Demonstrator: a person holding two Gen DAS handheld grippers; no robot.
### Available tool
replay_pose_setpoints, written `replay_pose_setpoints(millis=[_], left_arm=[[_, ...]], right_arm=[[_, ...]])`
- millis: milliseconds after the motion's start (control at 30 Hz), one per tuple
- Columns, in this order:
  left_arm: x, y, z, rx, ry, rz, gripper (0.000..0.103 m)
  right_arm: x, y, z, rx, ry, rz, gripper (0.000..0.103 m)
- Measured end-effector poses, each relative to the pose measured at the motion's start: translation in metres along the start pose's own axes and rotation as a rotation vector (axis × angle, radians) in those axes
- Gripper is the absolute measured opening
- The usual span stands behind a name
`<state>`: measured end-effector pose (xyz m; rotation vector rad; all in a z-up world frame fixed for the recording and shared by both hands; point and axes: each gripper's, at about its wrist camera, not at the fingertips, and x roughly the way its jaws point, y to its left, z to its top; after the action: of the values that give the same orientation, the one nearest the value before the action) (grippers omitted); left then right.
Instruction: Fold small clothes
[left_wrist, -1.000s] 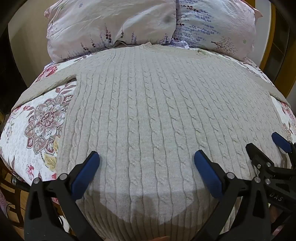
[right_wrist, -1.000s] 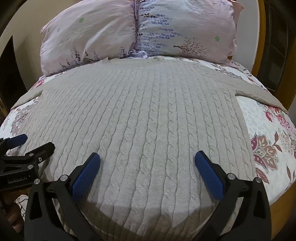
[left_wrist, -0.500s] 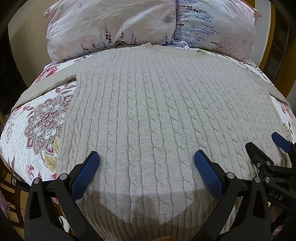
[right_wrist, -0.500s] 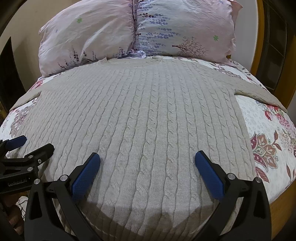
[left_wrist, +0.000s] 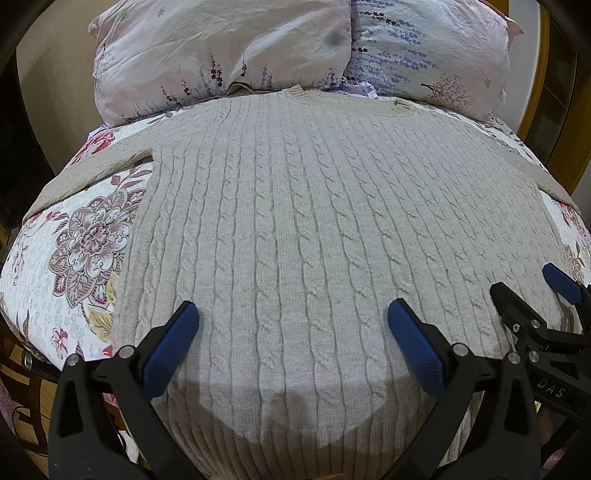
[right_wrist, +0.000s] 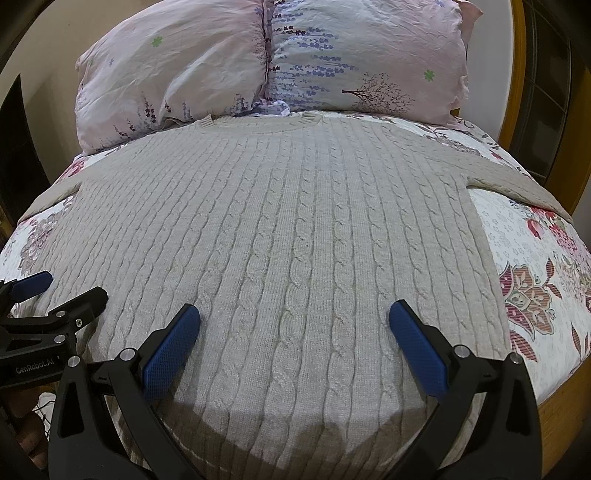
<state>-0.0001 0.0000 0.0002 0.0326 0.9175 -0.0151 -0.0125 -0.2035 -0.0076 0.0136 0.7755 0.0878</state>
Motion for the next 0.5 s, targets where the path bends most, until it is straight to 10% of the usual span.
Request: replay_pose_setpoints(millis=[500], left_arm=[[-0.0001, 0.0000, 0.0000, 0.000, -0.002, 0.000, 0.101]], right_arm=[[-0.0001, -0.0005, -0.0001, 0.000, 0.000, -0.001, 0.102]])
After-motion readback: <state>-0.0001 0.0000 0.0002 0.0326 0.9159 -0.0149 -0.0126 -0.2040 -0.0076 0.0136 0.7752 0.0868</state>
